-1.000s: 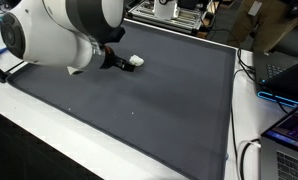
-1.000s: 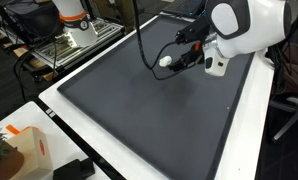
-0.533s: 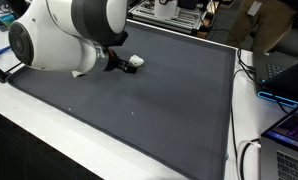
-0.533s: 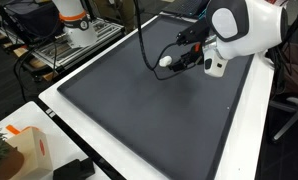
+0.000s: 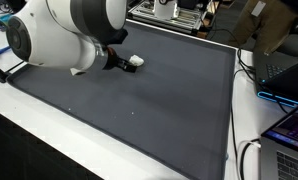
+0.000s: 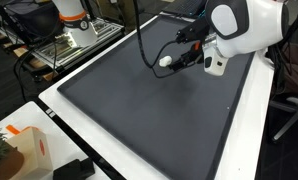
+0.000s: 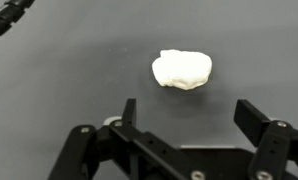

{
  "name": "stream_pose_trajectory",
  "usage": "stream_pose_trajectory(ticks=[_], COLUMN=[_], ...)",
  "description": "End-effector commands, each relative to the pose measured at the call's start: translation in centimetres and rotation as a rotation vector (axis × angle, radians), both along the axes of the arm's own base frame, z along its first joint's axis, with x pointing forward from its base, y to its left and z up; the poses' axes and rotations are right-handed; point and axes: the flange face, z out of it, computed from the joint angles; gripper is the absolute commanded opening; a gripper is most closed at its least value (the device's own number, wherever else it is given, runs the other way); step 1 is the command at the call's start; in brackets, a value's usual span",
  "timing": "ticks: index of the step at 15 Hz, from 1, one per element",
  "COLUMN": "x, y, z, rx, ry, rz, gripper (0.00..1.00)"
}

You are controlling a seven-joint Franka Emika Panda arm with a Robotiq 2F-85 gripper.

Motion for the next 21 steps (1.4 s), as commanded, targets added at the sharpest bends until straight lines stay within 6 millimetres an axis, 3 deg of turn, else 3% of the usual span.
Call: stream_pose_trajectory(ticks=[1, 7, 8, 13, 18, 21], x=[-1.5, -2.0, -0.6, -0.5, -4.0, -5.9], y=[0.1, 0.8, 0.9, 1.0, -1.6, -2.2], z=[0.6, 0.6, 0.0, 0.3, 4.6, 6.7], rx=[0.001, 0.035, 0.029, 0.029, -0.060, -0.092], ry=[-0.029, -0.203, -0.171, -0.185, -0.200, -0.233], rz=[-0.056, -0.252, -0.168, -0.174, -0.084, -0.045], gripper=[1.00, 1.00, 1.00, 1.00, 1.00, 1.00])
